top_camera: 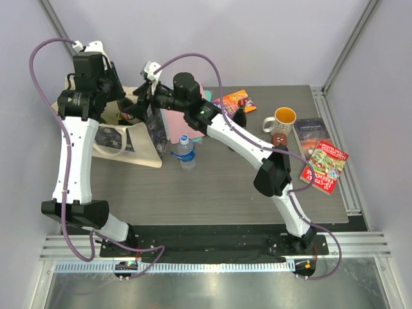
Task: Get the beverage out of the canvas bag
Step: Take out the drink from the canvas bag.
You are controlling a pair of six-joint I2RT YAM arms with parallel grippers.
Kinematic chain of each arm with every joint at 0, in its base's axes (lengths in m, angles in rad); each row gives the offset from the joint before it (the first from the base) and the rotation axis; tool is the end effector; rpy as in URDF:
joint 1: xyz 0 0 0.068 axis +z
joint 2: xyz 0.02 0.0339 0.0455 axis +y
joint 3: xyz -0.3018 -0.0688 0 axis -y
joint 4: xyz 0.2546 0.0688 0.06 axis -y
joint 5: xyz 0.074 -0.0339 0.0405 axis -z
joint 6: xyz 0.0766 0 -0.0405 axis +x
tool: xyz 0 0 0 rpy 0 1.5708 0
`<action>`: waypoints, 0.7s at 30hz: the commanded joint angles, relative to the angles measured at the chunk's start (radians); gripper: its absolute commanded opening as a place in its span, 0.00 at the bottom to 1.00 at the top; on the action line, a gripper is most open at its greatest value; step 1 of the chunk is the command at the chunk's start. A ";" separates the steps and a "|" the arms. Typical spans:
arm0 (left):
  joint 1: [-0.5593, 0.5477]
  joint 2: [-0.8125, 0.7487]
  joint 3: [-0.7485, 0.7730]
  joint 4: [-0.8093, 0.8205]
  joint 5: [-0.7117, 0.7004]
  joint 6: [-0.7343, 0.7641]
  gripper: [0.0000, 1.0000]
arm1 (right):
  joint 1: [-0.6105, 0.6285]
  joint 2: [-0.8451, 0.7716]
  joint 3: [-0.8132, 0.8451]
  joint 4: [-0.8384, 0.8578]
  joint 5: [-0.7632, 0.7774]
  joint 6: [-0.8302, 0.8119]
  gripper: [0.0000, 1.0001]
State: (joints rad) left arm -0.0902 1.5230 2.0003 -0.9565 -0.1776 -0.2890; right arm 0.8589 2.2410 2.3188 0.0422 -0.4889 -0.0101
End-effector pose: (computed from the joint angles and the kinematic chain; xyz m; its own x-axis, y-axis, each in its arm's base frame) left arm 0.3366 -0.0169 0.5163 -0.4209 -0.2436 -0.8738 -0.1955 0.9650 -0.1748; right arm 0.3629 0.4757 0.4466 0.0880 0.0884 -0.9922 -0.9722 0.2246 -0.0662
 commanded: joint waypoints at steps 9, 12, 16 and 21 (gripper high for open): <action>0.000 -0.139 0.014 0.139 0.078 -0.091 0.00 | 0.054 0.086 0.125 0.099 0.139 -0.142 0.79; -0.002 -0.152 -0.001 0.142 0.085 -0.099 0.00 | 0.066 0.124 0.163 0.110 0.167 -0.180 0.79; -0.002 -0.165 -0.018 0.147 0.096 -0.113 0.00 | 0.078 0.158 0.200 0.131 0.206 -0.206 0.77; -0.002 -0.182 -0.046 0.157 0.102 -0.127 0.00 | 0.089 0.172 0.202 0.163 0.228 -0.238 0.69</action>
State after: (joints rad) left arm -0.0898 1.4105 1.9385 -0.9535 -0.1108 -0.3748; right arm 0.9386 2.4145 2.4702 0.1146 -0.3035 -0.2054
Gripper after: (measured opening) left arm 0.312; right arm 0.721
